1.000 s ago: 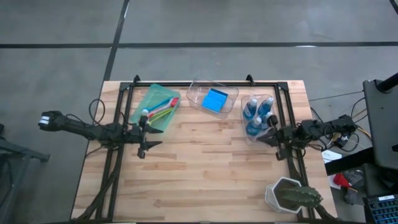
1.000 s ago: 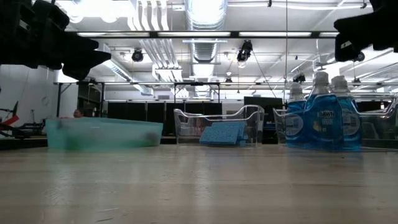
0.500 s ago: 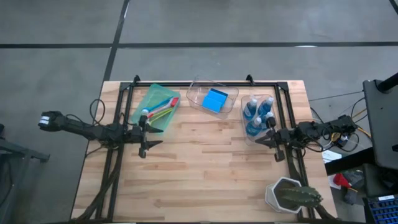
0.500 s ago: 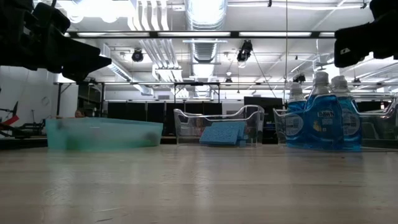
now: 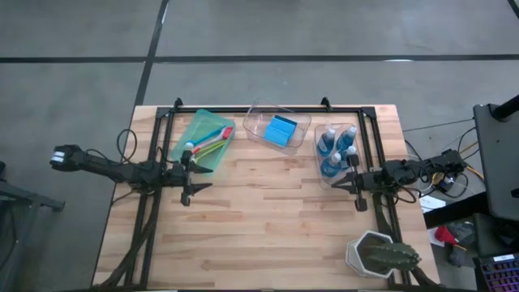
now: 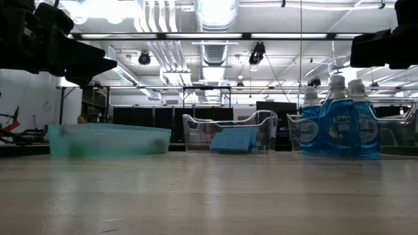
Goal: Pick & Place Kitchen Sink Supplies
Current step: Return to Home Position
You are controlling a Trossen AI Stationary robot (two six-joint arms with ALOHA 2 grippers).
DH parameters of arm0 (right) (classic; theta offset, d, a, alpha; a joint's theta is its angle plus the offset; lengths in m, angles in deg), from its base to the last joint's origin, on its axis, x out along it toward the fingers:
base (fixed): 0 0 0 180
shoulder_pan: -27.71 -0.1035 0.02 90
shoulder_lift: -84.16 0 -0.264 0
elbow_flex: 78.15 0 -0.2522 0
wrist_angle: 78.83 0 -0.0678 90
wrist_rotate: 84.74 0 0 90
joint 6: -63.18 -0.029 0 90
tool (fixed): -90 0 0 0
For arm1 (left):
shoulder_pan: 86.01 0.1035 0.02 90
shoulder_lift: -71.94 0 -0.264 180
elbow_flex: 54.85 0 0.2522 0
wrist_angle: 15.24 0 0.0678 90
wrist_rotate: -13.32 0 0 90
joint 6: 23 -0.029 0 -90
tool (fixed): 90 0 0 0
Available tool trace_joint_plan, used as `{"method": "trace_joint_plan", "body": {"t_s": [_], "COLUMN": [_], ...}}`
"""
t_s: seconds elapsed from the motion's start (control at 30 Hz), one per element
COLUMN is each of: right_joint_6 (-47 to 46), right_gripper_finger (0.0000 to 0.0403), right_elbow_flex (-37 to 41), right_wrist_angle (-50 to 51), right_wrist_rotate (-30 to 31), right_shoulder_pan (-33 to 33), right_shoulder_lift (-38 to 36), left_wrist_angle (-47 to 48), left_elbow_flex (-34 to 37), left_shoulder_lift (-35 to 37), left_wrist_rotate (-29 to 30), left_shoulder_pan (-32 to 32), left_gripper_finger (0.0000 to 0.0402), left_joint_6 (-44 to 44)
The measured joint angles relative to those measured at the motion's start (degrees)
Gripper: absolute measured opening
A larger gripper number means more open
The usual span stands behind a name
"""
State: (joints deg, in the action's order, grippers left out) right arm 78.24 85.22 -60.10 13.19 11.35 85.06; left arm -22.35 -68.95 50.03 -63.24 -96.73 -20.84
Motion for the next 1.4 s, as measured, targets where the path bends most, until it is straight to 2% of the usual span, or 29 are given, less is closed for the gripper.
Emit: {"method": "trace_joint_plan", "body": {"t_s": [0.53, 1.4], "right_joint_6": [-4.9, -5.0], "right_gripper_finger": [0.0008, 0.0008], "right_elbow_flex": [0.0, 0.0], "right_wrist_angle": [-0.1, -0.1], "right_wrist_rotate": [0.0, 0.0], "right_shoulder_pan": [0.0, 0.0], "right_shoulder_lift": [1.1, 1.1], "left_wrist_angle": [0.1, 0.1], "left_elbow_flex": [0.0, 0.0], "left_shoulder_lift": [0.0, 0.0], "left_wrist_rotate": [0.0, 0.0], "left_shoulder_pan": [0.0, 0.0], "left_gripper_finger": [0.0218, 0.0218], "left_joint_6": [0.0, 0.0]}}
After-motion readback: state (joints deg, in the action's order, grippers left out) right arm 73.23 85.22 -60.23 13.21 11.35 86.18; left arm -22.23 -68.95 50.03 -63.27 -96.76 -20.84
